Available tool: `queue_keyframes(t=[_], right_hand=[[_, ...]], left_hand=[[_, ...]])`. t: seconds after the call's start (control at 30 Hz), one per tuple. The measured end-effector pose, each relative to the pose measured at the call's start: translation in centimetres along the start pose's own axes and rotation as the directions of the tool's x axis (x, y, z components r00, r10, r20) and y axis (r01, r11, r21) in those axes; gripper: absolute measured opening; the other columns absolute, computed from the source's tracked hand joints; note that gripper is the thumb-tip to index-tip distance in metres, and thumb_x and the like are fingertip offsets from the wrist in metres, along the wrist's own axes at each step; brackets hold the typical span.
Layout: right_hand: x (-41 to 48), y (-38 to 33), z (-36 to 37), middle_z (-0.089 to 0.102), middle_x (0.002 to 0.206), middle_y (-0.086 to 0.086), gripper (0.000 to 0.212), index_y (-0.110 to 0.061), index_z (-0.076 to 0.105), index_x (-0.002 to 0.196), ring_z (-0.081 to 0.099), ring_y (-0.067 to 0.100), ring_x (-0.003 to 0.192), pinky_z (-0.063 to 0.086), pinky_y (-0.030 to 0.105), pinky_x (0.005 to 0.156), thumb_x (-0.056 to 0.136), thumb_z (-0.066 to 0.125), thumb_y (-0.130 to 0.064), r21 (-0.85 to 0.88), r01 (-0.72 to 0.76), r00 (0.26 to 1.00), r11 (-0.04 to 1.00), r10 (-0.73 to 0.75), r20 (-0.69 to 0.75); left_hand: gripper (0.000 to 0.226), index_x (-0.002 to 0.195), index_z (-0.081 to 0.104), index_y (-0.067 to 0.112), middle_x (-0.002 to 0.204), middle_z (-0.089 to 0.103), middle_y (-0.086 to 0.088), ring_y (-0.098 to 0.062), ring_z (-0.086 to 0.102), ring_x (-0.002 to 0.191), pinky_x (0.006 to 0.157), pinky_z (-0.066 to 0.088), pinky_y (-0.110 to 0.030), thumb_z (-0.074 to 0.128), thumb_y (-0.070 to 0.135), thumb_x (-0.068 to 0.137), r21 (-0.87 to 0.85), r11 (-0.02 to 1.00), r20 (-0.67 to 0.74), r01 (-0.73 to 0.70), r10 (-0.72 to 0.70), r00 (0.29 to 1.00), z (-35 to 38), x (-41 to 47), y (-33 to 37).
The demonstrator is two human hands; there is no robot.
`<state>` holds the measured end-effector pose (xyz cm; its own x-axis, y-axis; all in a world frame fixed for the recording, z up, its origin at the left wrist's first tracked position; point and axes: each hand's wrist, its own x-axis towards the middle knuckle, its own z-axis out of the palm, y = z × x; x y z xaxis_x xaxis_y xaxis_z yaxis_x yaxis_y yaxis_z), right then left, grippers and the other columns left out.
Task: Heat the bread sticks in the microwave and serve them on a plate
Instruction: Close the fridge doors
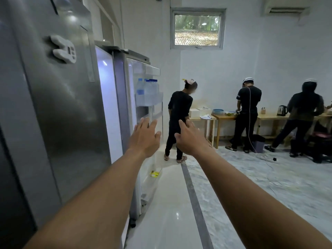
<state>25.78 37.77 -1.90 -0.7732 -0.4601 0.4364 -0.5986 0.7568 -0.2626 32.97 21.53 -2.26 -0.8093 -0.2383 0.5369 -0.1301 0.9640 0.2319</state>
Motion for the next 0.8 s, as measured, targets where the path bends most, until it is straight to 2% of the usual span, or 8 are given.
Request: queue_keyframes(t=[0.3,0.4,0.57,0.7,0.8], right_hand=[[11.4,6.9,5.0,0.010,0.164,0.014,0.063,-0.015,0.012,0.157,0.010,0.033,0.151,0.023,0.053,0.119,0.103,0.039,-0.032,0.027,-0.016,0.999,0.999,0.015,0.044],[16.4,8.8,6.5,0.015,0.163,0.013,0.064,-0.015,0.014,0.156,0.015,0.032,0.150,0.027,0.054,0.117,0.101,0.043,-0.033,0.027,-0.012,1.000,1.000,0.012,0.011],[26.7,11.5,8.4,0.019,0.160,0.018,0.062,-0.010,0.018,0.154,0.016,0.033,0.148,0.025,0.052,0.116,0.101,0.042,-0.032,-0.021,0.032,0.999,0.999,-0.033,-0.027],[35.1,13.9,8.9,0.017,0.160,0.018,0.061,-0.010,0.018,0.154,0.012,0.033,0.149,0.023,0.053,0.117,0.102,0.041,-0.031,-0.019,0.037,0.997,0.999,-0.038,-0.068],[40.0,15.8,10.0,0.022,0.158,0.017,0.059,-0.011,0.020,0.153,0.017,0.033,0.147,0.024,0.052,0.117,0.102,0.041,-0.031,-0.025,0.049,0.995,0.998,-0.051,-0.090]], left_hand=[[0.054,0.156,0.027,0.018,0.165,0.018,-0.011,-0.029,0.008,0.154,0.123,0.013,-0.046,0.037,0.035,0.106,-0.001,0.999,-0.017,0.036,-0.036,0.999,7.1,11.6,-2.2],[0.054,0.157,0.026,0.018,0.165,0.019,-0.011,-0.030,0.009,0.154,0.123,0.013,-0.047,0.036,0.035,0.106,0.006,0.999,-0.018,0.033,-0.033,0.999,10.1,16.6,-3.4],[0.051,0.152,0.034,0.016,0.157,0.031,-0.009,-0.030,0.024,0.147,0.120,0.027,-0.049,0.035,0.034,0.104,0.007,1.000,-0.085,0.004,-0.003,0.996,15.1,27.3,-5.4],[0.051,0.153,0.034,0.015,0.160,0.030,-0.012,-0.029,0.023,0.149,0.122,0.023,-0.047,0.036,0.035,0.105,0.012,1.000,-0.114,-0.015,0.017,0.993,18.6,36.2,-6.4],[0.051,0.153,0.035,0.016,0.160,0.032,-0.011,-0.029,0.025,0.149,0.121,0.022,-0.045,0.039,0.036,0.105,0.033,0.999,-0.104,-0.039,0.042,0.994,21.5,41.7,-7.0]])
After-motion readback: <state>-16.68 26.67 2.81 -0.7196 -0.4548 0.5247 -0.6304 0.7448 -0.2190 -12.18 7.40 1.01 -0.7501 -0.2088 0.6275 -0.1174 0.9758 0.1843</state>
